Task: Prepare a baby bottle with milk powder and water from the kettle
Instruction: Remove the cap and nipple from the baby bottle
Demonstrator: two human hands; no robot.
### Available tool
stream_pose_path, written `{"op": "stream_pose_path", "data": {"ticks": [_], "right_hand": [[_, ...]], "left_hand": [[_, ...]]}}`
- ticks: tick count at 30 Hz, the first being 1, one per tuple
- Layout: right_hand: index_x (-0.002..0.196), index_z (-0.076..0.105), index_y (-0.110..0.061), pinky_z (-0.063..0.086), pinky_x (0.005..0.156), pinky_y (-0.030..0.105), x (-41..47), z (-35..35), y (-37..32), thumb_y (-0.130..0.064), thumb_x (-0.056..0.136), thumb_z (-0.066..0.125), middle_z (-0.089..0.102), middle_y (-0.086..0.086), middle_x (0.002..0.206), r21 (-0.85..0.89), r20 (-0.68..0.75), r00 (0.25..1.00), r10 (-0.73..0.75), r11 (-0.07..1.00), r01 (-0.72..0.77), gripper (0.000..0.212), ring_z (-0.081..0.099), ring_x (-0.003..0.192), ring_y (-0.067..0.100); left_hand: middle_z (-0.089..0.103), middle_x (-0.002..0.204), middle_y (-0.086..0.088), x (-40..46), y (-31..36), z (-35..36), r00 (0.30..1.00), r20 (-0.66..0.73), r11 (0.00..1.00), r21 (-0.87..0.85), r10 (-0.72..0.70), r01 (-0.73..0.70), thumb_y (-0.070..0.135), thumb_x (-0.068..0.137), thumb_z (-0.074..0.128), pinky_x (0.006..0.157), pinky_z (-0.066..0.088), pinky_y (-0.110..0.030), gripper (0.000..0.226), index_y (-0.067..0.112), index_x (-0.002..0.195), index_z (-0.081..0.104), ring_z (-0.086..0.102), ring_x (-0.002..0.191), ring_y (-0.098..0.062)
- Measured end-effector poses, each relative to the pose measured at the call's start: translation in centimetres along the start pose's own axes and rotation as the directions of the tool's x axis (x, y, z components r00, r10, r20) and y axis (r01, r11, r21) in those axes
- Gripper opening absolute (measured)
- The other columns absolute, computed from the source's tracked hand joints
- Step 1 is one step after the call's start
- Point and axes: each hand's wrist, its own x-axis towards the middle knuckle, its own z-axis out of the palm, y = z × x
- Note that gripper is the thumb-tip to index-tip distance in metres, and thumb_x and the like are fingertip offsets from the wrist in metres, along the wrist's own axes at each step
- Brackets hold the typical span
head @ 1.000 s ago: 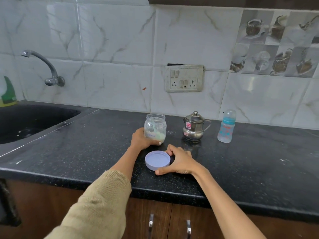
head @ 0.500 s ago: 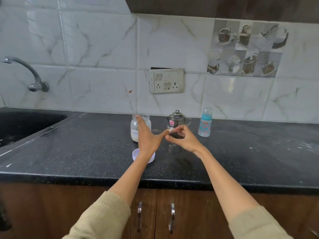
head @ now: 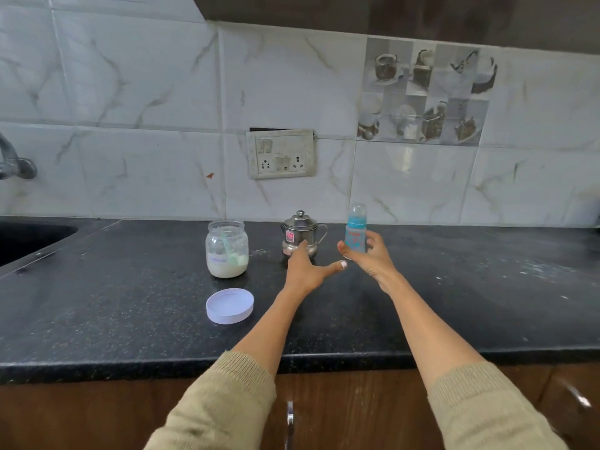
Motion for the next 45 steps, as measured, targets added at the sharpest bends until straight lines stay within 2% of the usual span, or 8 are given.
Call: {"op": "stream_pose_path", "data": {"ticks": [5, 12, 15, 19, 29, 34, 42, 45], "right_hand": [[0.149, 0.018, -0.018, 0.029, 0.111, 0.044, 3.7, -0.9, 2.3, -0.046, 0.069, 0.078, 0.019, 0.008, 0.157, -0.086, -0.064, 0.996, 0.064, 0.994, -0.069, 0.105, 0.026, 0.142, 0.028], [0.149, 0.021, -0.016, 0.029, 0.113, 0.045, 9.3, -2.2, 5.5, -0.042, 0.067, 0.080, 0.024, 0.008, 0.156, -0.117, -0.078, 0.993, 0.089, 0.988, -0.098, 0.104, 0.027, 0.142, 0.027], [0.147, 0.027, -0.012, 0.033, 0.111, 0.043, 11.3, -2.1, 6.2, -0.038, 0.070, 0.079, 0.032, 0.009, 0.153, -0.080, -0.074, 0.995, 0.072, 0.994, -0.078, 0.097, 0.034, 0.138, 0.025], [0.131, 0.050, -0.012, 0.045, 0.096, 0.034, 12.6, -1.1, 6.7, -0.025, 0.073, 0.078, 0.055, 0.009, 0.135, -0.048, -0.033, 0.999, 0.028, 0.998, -0.030, 0.066, 0.054, 0.114, 0.017], [0.124, 0.056, -0.015, 0.047, 0.086, 0.027, 7.7, 0.2, 5.0, -0.028, 0.069, 0.081, 0.061, 0.003, 0.124, -0.144, -0.058, 0.998, 0.020, 0.989, -0.028, 0.061, 0.058, 0.111, 0.016], [0.117, 0.059, -0.017, 0.051, 0.085, 0.027, 0.9, 2.2, 2.5, -0.028, 0.065, 0.084, 0.065, 0.002, 0.118, -0.132, 0.016, 1.000, 0.019, 0.991, -0.016, 0.059, 0.059, 0.099, 0.011], [0.121, 0.057, -0.014, 0.049, 0.092, 0.031, -5.9, 4.8, 0.0, -0.028, 0.065, 0.085, 0.063, 0.003, 0.122, -0.096, 0.088, 0.996, 0.026, 0.995, -0.018, 0.063, 0.060, 0.108, 0.016], [0.126, 0.055, -0.013, 0.049, 0.094, 0.033, -7.0, 4.8, -1.1, -0.028, 0.068, 0.083, 0.061, 0.005, 0.127, -0.118, 0.194, 0.980, 0.039, 0.993, -0.017, 0.066, 0.058, 0.114, 0.019]], "left_hand": [[0.034, 0.147, -0.012, 4.1, 0.3, 3.4, 0.999, 0.035, 1.000, -0.004, 0.016, -0.016, 0.041, 0.064, 0.081, 0.105, 0.034, -0.035, 0.101, 0.007, 0.142, 0.027, 0.035, 0.134, -0.026], [0.025, 0.151, -0.014, 10.2, -1.5, 7.1, 0.987, 0.159, 1.000, 0.025, -0.023, 0.019, 0.023, 0.074, 0.076, 0.112, 0.026, -0.039, 0.090, 0.005, 0.144, 0.021, 0.026, 0.138, -0.027], [0.027, 0.151, -0.013, 11.9, -2.0, 8.3, 0.975, 0.219, 0.999, 0.046, -0.036, 0.026, 0.016, 0.075, 0.075, 0.110, 0.026, -0.038, 0.087, 0.006, 0.144, 0.021, 0.028, 0.137, -0.028], [0.052, 0.129, -0.012, 13.5, -2.0, 9.6, 0.956, 0.293, 0.998, 0.061, -0.014, -0.004, 0.007, 0.073, 0.074, 0.100, 0.038, -0.036, 0.065, 0.007, 0.129, 0.042, 0.049, 0.121, -0.027], [0.061, 0.118, -0.008, 9.2, -1.9, 6.5, 0.986, 0.165, 0.992, 0.111, 0.035, -0.054, 0.018, 0.071, 0.077, 0.094, 0.046, -0.035, 0.056, 0.010, 0.119, 0.050, 0.057, 0.109, -0.022], [0.065, 0.111, -0.004, 1.9, -1.4, 2.4, 0.997, 0.046, 0.990, 0.126, 0.061, -0.067, 0.026, 0.069, 0.078, 0.090, 0.050, -0.039, 0.055, 0.012, 0.118, 0.055, 0.062, 0.099, -0.017], [0.064, 0.110, -0.007, -5.4, -1.1, -1.8, 0.986, -0.163, 0.968, 0.250, 0.029, 0.013, 0.037, 0.071, 0.075, 0.081, 0.050, -0.031, 0.052, 0.015, 0.113, 0.055, 0.062, 0.097, -0.020], [0.064, 0.113, -0.008, -6.5, -0.5, -3.0, 0.983, -0.177, 0.948, 0.319, 0.054, 0.005, 0.041, 0.069, 0.075, 0.081, 0.047, -0.033, 0.057, 0.014, 0.115, 0.054, 0.061, 0.100, -0.024]]}}
